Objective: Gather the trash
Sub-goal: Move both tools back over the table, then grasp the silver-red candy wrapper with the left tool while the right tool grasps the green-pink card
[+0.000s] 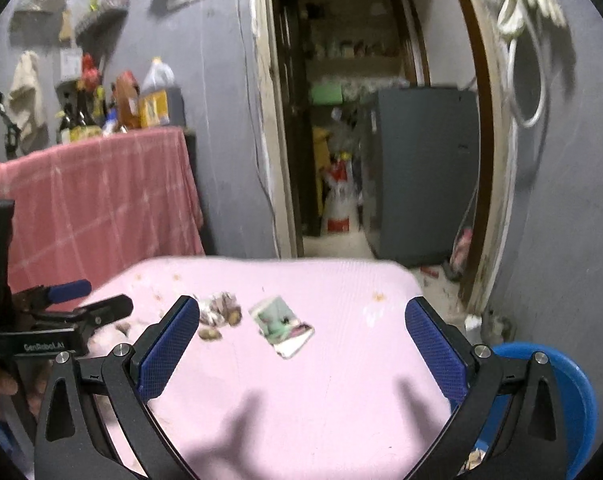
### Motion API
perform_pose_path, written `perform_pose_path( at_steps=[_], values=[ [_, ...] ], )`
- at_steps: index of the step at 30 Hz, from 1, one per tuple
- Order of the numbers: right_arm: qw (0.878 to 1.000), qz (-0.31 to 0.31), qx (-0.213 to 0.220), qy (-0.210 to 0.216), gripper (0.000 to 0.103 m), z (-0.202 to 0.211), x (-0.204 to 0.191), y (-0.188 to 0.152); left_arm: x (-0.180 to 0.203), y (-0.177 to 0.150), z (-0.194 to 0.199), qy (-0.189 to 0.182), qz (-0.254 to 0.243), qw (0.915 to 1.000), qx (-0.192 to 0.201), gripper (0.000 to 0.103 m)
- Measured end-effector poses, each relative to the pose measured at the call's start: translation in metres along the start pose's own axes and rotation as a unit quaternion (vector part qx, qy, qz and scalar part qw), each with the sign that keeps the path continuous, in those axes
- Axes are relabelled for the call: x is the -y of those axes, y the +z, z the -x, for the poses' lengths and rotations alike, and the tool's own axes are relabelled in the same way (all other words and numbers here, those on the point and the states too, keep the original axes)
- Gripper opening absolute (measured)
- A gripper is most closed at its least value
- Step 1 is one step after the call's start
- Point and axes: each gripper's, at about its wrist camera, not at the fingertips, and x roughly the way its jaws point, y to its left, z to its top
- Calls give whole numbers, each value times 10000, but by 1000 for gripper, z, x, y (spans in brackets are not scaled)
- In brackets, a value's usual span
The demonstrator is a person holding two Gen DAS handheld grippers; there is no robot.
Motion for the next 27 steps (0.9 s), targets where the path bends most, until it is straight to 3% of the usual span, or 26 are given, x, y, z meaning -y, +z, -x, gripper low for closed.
perform_pose_path(
  at_steps=[4,6,13,22,27],
  values=[
    [9975,-205,-673,69,103,-33,6,-1,-5,6,-26,-180,64,9991,-378,93],
    [9955,-233,-911,126,103,-46,7,-2,-7,9,-38,-339,162,9975,-606,80],
    [9867,-132,-1581,369,87,-83,3,1,-14,25,-70,-882,517,9892,-1054,69],
    [9777,45,-2041,483,85,-110,-3,2,-22,37,-97,-1155,909,9781,-1475,56],
    [9776,96,-2063,406,69,-111,-4,1,-20,39,-101,-1341,889,9747,-1549,36]
  ],
)
